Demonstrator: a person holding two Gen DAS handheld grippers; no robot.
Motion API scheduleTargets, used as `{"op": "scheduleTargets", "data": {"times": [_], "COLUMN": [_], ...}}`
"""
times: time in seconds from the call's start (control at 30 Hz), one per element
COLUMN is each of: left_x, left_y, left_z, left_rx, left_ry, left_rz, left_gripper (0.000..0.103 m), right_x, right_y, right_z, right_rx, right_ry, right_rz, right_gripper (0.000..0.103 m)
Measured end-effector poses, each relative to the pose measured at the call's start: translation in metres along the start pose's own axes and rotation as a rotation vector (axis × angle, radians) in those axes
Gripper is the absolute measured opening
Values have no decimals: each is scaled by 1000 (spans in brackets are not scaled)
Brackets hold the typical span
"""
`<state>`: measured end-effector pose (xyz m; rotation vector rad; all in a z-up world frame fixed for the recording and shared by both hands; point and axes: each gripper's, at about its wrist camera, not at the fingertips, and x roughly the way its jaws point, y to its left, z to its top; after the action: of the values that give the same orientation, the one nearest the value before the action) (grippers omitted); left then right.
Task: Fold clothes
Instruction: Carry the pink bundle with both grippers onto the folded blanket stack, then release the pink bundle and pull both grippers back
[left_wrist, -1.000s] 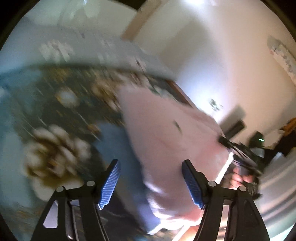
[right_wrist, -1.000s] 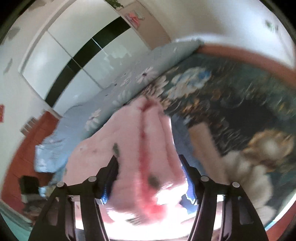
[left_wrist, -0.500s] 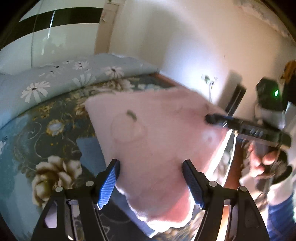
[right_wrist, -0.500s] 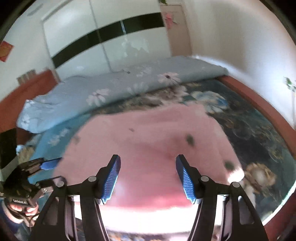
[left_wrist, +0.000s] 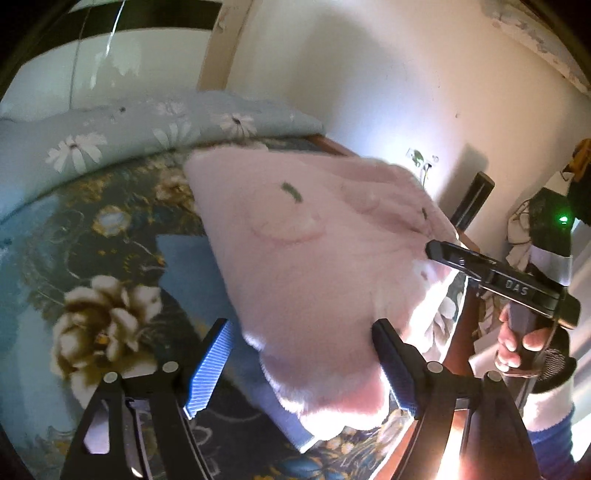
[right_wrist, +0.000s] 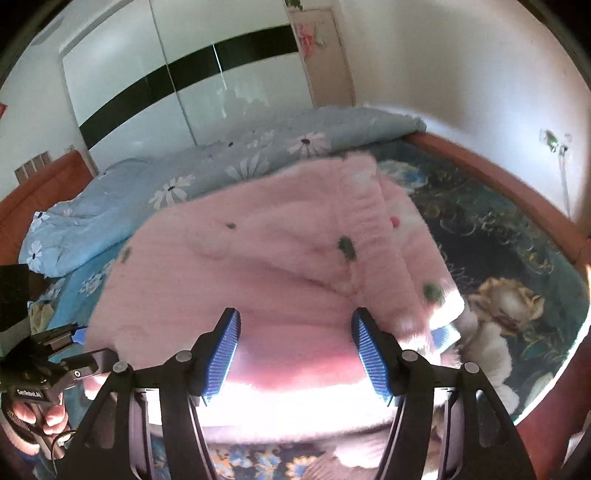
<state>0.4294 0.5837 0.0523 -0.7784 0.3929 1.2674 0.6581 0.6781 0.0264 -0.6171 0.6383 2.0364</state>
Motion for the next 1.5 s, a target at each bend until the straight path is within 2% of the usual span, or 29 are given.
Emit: {"op": "scheduleTargets", "data": {"times": [0.17, 0.27, 0.33, 0.5, 0.63, 0.77, 0.8, 0.83, 0.9, 1.03, 1.2, 1.33, 1.5], "left_x": [-20, -28, -34, -40, -47, -56, -58, -59, -62, -67, -73, -80, -92], "left_y": [-5, -8, -8, 1, 4, 2, 1, 0, 0, 3, 7, 9, 8], "left_z": [-9, -21, -30, -47, -54, -60, -61, -62, -64, -68, -72, -75, -81], "left_rx": [59, 94, 102, 93, 96, 115, 121, 127, 134, 109, 88, 100, 105], "left_ry": [-46, -63, -85, -85, -99, -132, -138, -142, -147, -155, -174, -180, -201], "left_rz": [69, 98, 94, 88, 126, 158, 166, 173, 183, 203, 288, 303, 269], "left_gripper": [83, 90, 103, 103, 103, 103, 103, 103, 103, 103, 103, 103, 103], "right_x": [-25, -26, -26, -19, -17, -20, -20, -20, -23, -33, -42, -49, -49], "right_y": [23, 33, 42, 67, 79, 85, 85, 85, 85, 88, 98, 111, 121], "right_z": [-16, -32, -44, -67, -74, -77, -78, -78, -80, -83, -87, -95, -99], "right_rx": [8, 46, 60, 79, 89, 100, 101, 103, 108, 118, 95, 75, 80], "right_ry": [-83, -75, -84, -94, -97, -99, -96, -90, -88, -106, -110, -111, -100], "right_rz": [-41, -38, -49, -53, -40, -68, -79, -94, -120, -165, -230, -268, -272], "right_gripper": [65, 70, 73, 79, 87, 88, 91, 98, 103, 103, 103, 103, 103]}}
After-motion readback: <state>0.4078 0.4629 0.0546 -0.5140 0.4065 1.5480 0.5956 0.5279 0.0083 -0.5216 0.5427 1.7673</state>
